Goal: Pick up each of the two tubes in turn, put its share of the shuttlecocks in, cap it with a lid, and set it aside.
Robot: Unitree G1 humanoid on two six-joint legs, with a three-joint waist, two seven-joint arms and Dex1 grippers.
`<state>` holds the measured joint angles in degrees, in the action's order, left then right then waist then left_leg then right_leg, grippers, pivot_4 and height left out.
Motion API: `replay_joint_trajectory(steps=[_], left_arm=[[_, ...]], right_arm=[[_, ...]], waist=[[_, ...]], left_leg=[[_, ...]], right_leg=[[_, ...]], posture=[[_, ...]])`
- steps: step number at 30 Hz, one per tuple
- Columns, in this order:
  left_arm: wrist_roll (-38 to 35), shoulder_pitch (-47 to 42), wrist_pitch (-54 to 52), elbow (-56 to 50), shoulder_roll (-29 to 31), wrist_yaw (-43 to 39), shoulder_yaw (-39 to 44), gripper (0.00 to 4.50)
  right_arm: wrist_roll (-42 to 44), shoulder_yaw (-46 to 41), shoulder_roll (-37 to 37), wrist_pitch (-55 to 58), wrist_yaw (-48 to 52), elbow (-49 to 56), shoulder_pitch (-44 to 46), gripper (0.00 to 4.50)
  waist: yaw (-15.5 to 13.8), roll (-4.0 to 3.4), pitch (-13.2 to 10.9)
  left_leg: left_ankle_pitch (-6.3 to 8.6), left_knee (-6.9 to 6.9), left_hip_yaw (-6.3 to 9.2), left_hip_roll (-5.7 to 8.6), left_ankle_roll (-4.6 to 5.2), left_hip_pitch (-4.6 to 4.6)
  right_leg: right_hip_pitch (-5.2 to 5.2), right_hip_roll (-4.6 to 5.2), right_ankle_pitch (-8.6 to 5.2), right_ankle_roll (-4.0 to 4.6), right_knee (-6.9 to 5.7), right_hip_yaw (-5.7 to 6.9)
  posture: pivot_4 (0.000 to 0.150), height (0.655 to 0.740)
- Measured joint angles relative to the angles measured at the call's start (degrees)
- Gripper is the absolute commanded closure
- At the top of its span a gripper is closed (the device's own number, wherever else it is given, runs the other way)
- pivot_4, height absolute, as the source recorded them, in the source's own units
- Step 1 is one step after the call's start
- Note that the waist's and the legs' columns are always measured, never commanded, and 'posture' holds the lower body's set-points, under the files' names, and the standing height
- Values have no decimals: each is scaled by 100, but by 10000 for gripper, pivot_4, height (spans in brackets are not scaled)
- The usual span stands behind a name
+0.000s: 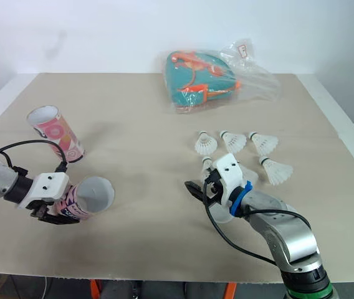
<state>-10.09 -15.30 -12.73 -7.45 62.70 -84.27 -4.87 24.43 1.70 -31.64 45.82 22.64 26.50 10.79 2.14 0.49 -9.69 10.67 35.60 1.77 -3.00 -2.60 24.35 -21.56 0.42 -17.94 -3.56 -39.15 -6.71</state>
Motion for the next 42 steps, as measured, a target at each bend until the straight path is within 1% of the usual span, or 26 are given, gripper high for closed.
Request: replay_joint_trajectory(steps=[8,9,10,12,14,15,16,17,18,25,30,33,37,39,42], left_arm=[[-5,148,-151,-209,-82,66,125,15107],[-16,171,-162,-281,-117,69,124,15284],[-22,178,-174,-307,-121,69,124,15284],[-35,195,-221,-343,-122,70,129,15284],[-41,211,-240,-389,-122,77,133,15284],[-46,219,-246,-414,-123,85,134,15284],[-49,230,-257,-439,-123,95,136,15284],[-56,236,-268,-452,-123,107,136,15284],[-64,256,-277,-463,-123,121,137,15284],[-124,321,-349,-550,-124,167,152,15284],[-158,334,-390,-574,-132,175,150,15284],[-164,324,-392,-572,-153,174,133,15284],[-164,282,-392,-563,-193,167,97,15284],[-163,264,-393,-555,-209,158,86,15284],[-162,252,-413,-550,-225,154,82,15284]], right_arm=[[-264,0,195,40,-243,-195,87,0],[-310,0,228,59,-288,-230,96,5336],[-338,1,247,67,-298,-254,99,8593],[-370,0,297,72,-320,-312,100,18221],[-384,-20,338,71,-322,-325,104,29549],[-388,-28,353,71,-322,-333,114,33890],[-393,-40,370,71,-322,-356,133,39555],[-397,-51,381,71,-323,-380,148,43974],[-400,-66,384,69,-317,-398,158,44786],[-320,-94,368,58,-63,-344,131,44786],[346,-218,242,51,723,112,91,44786],[1253,-407,222,339,1265,268,511,44786],[2105,-506,152,579,1719,377,1151,44786],[2222,-492,79,583,1869,375,1272,44786],[1944,-160,-514,142,2619,289,1659,44786]], waist=[[-6,0,0],[-6,0,0],[-6,1,0],[-4,1,0],[-1,0,0],[0,1,0],[1,1,0],[1,1,0],[1,1,0],[2,1,0],[2,0,0],[12,0,-1],[1,1,-1],[-6,1,-1],[-10,-5,-4]], left_leg=[[0,0,1,3,0,0],[0,-1,1,3,0,1],[0,-1,1,3,0,0],[1,-2,1,2,1,0],[1,-2,0,2,1,0],[1,-2,1,2,1,0],[1,-2,0,2,1,0],[1,-2,0,2,1,0],[1,-2,1,2,2,0],[2,-3,1,2,2,0],[4,-3,2,1,6,0],[3,1,1,0,6,-2],[2,2,8,1,8,-4],[2,1,9,3,8,-3],[2,7,5,5,8,-3]], right_leg=[[2,3,1,1,0,0],[2,3,1,2,0,0],[1,3,2,3,0,0],[1,2,2,4,0,0],[1,2,2,5,0,0],[1,2,2,5,0,0],[1,2,2,5,0,0],[1,2,2,5,0,0],[1,2,2,5,0,0],[1,2,1,6,0,0],[2,2,0,7,0,1],[4,1,1,6,0,1],[11,2,2,5,0,7],[12,3,2,5,2,8],[10,8,1,3,2,6]], posture=[[1500,7400],[1500,7400],[1500,7400],[1500,7400],[1500,7400],[1500,7400],[1500,7400],[1500,7400],[1500,7400],[1500,7400],[1500,7400],[1500,7400],[1500,7400],[1500,7400],[1500,7400]])
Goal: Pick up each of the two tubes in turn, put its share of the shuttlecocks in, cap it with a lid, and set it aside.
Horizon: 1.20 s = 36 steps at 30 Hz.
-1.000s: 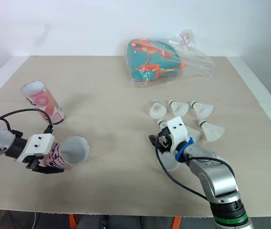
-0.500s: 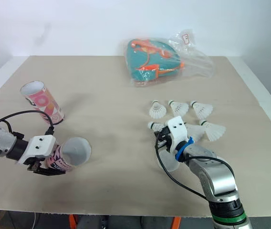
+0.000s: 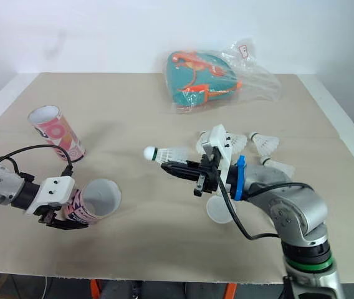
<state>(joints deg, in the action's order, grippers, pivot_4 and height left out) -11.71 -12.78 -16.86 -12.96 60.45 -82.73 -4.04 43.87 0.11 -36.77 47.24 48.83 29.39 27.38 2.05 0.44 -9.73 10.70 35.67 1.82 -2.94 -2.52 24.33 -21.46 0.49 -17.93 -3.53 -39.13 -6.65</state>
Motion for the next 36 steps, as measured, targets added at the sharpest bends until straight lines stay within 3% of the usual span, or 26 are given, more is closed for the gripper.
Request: replay_joint_trajectory(steps=[4,12,21,36], left_arm=[[-5,-2,-81,-1,-1,-7,9,15284],[-16,-7,-116,-4,2,-14,39,15284],[-46,-68,-234,0,-7,-33,27,15284],[-168,-175,-612,-137,-25,-130,-136,15284]], right_arm=[[-489,390,-405,-890,1102,-123,449,44786],[-1127,1405,-370,-1521,2114,-517,1429,44786],[-1507,2032,192,-1583,2581,-1370,2220,44786],[-1830,2262,549,-1004,2386,-1717,2220,44786]], waist=[[1,1,1],[3,0,0],[-6,0,0],[-15,1,-1]], left_leg=[[0,-1,5,-3,1,-1],[0,2,4,-4,1,0],[0,1,10,-3,1,1],[1,-3,13,-3,2,3]], right_leg=[[1,-4,-3,-2,0,5],[-1,-3,1,4,-1,6],[-1,-3,8,21,-1,11],[-4,-5,6,25,-2,14]], posture=[[1500,7400],[1500,7400],[1500,7400],[1500,7400]])
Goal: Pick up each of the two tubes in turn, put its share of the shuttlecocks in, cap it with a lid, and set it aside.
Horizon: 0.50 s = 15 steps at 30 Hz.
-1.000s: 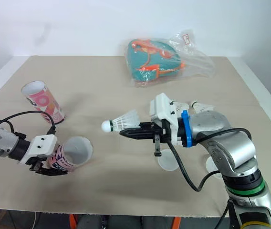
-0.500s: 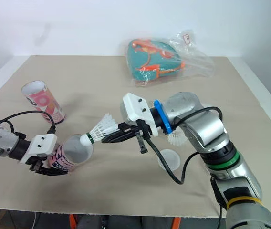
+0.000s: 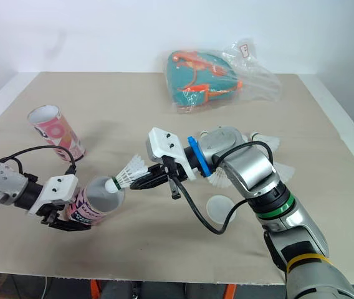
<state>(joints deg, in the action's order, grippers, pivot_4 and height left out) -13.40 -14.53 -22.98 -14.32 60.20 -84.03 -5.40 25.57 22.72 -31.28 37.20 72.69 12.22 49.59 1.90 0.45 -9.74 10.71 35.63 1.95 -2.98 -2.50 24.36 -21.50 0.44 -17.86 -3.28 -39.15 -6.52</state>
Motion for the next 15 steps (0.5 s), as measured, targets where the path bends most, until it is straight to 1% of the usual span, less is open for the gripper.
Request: replay_joint_trajectory(steps=[4,6,7,9,10,11,12,13,14,15], left_arm=[[1,-78,23,20,1,-56,-65,15284],[1,-119,62,33,0,-95,-117,15284],[0,-119,70,37,-4,-100,-123,15284],[-8,-131,130,133,-23,-127,-133,15284],[-13,-134,147,159,-29,-135,-135,15284],[-7,-176,185,229,-55,-144,-147,15284],[-7,-208,195,273,-66,-161,-163,15284],[-7,-234,206,314,-80,-179,-178,15284],[-7,-377,260,485,-146,-226,-270,15284],[-4,-436,291,568,-184,-243,-299,15284]], right_arm=[[105,-5,-82,146,94,208,-2,44786],[174,-5,-127,165,217,315,-3,37981],[193,-5,-141,168,246,341,-2,36097],[231,-5,-152,169,337,342,1,24913],[233,-5,-152,169,354,342,6,22006],[234,-5,-151,168,399,320,45,17151],[237,-5,-150,161,453,318,88,11373],[241,-5,-150,150,481,318,113,8364],[252,-7,-148,128,575,307,164,3884],[277,-8,-139,110,616,307,194,698]], waist=[[0,0,0],[1,0,0],[1,0,0],[2,0,0],[1,0,0],[1,0,0],[1,0,0],[1,0,0],[-8,-2,0],[-18,-2,0]], left_leg=[[2,-2,0,0,3,0],[2,-1,0,0,3,0],[2,-1,0,0,3,0],[2,-1,0,-1,4,0],[2,-1,0,-1,4,-1],[2,0,0,-1,4,-1],[2,1,0,-1,4,-1],[2,1,1,-1,4,-2],[2,5,2,0,4,-2],[1,7,5,-1,6,-2]], right_leg=[[-1,0,-2,1,0,0],[-1,0,-2,1,0,0],[-1,0,-2,1,0,0],[-1,-2,-2,1,0,0],[-1,-3,-2,1,-1,0],[-1,-3,-2,2,-1,0],[0,-3,-2,2,-1,0],[1,-2,-2,2,-1,1],[4,-2,-1,1,-2,4],[6,-2,-1,-3,-2,6]], posture=[[1500,7400],[1500,7400],[1500,7400],[1500,7400],[1500,7400],[1500,7400],[1500,7400],[1500,7400],[1500,7400],[1500,7400]])
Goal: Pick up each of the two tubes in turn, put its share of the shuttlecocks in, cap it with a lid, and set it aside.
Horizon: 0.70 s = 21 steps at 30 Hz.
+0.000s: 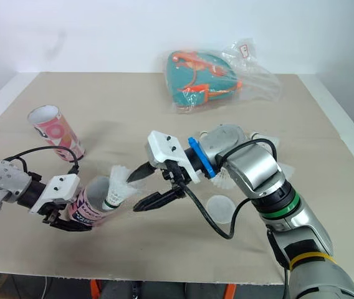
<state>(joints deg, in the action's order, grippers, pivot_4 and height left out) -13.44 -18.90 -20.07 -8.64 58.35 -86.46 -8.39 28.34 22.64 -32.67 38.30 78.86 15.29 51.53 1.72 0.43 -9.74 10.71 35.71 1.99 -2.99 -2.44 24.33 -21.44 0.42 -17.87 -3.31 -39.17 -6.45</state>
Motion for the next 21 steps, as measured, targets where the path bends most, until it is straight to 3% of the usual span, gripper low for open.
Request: replay_joint_trajectory(steps=[9,14,21], left_arm=[[92,-322,122,323,-167,-23,-187,15284],[119,-313,155,279,-125,-28,-200,15284],[113,-281,152,190,-47,-45,-194,15284]], right_arm=[[312,-373,-88,87,195,-222,87,698],[233,-959,-108,663,-932,-561,-206,698],[-212,-1616,556,1947,-3642,-255,-1077,698]], waist=[[-33,0,0],[-33,1,1],[-27,1,1]], left_leg=[[-23,9,4,-1,19,-1],[-24,4,3,-2,20,-2],[-25,-15,7,-2,21,9]], right_leg=[[3,0,14,-30,-1,5],[0,-1,19,-17,-1,5],[-14,-8,24,11,-2,3]], posture=[[1500,7400],[1500,7400],[1500,7400]])
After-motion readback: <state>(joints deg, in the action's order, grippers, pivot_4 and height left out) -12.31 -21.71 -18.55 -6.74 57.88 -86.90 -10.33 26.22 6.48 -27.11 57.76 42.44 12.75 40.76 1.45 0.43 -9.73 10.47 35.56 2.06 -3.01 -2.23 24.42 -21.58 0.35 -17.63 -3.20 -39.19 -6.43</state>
